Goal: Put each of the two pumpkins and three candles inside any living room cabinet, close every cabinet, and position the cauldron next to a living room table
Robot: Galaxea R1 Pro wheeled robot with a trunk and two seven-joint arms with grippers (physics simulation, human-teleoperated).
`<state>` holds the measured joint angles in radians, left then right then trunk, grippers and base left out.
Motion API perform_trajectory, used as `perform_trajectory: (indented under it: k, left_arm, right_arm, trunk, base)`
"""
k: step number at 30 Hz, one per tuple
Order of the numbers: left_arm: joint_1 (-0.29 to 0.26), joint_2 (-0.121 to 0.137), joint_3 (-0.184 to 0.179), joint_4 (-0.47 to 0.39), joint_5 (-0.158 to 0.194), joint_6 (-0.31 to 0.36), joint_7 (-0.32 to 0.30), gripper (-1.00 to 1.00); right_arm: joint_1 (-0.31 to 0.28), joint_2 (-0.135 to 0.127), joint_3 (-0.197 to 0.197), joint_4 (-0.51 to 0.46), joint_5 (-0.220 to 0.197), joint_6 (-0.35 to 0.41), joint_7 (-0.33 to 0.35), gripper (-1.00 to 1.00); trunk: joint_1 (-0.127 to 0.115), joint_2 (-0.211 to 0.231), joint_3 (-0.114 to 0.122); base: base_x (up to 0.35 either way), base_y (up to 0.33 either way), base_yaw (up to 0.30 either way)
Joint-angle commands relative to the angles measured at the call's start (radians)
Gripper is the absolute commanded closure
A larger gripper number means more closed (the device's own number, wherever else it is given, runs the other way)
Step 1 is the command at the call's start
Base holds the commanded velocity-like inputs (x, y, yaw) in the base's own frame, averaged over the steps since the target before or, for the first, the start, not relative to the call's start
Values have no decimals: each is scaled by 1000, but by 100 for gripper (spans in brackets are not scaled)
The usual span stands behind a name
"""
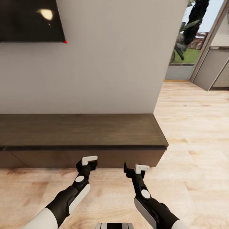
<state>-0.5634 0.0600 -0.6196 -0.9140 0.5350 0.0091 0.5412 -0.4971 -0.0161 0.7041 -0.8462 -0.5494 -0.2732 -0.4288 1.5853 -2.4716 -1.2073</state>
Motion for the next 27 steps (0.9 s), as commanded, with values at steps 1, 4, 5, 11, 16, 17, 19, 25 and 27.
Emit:
perform_trajectory:
  k: [1,4,5,11,16,17,19,25,27]
  left_arm:
    - [-1,2,-6,1,11,2,8,-100]
    - [-1,2,-4,13,20,41,7,-100]
    - [-1,2,-2,15,21,68,6,-100]
    - [-1,1,18,5,37,316,3,-100]
    - [-1,1,39,-3,151,420,4,-100]
    - [-1,2,42,-2,178,436,5,-100]
    - [-1,3,56,5,221,477,7,-100]
    - [0,23,72,35,245,505,9,-100]
    - [0,27,74,66,247,505,9,-100]
  right_arm:
    - [-1,-1,7,-3,-11,9,-6,-100]
    - [-1,-3,6,-27,-11,87,-5,-100]
    - [-1,-5,5,-43,-11,116,-6,-100]
    - [6,-29,6,-368,-116,378,-17,-100]
    - [29,-111,8,-478,-314,588,-114,-100]
    - [30,-121,8,-479,-344,599,-142,-100]
    - [37,-137,10,-470,-386,622,-198,-100]
    - [60,-149,14,-382,-406,634,-241,-100]
    - [63,-149,16,-362,-406,631,-243,-100]
  trunk:
    - [-1,0,-1]
    - [-1,0,-1]
    - [-1,0,-1]
    - [-1,0,-1]
    - [-12,21,9]
    - [-16,28,12]
    - [-24,42,18]
    - [-47,84,37]
    - [-54,98,43]
  base:
    - [-270,0,0]
    - [-262,0,0]
    - [-161,0,0]
    - [-49,0,0]
    - [-3,0,0]
    - [0,0,0]
    - [0,0,0]
    - [0,0,0]
    - [0,0,0]
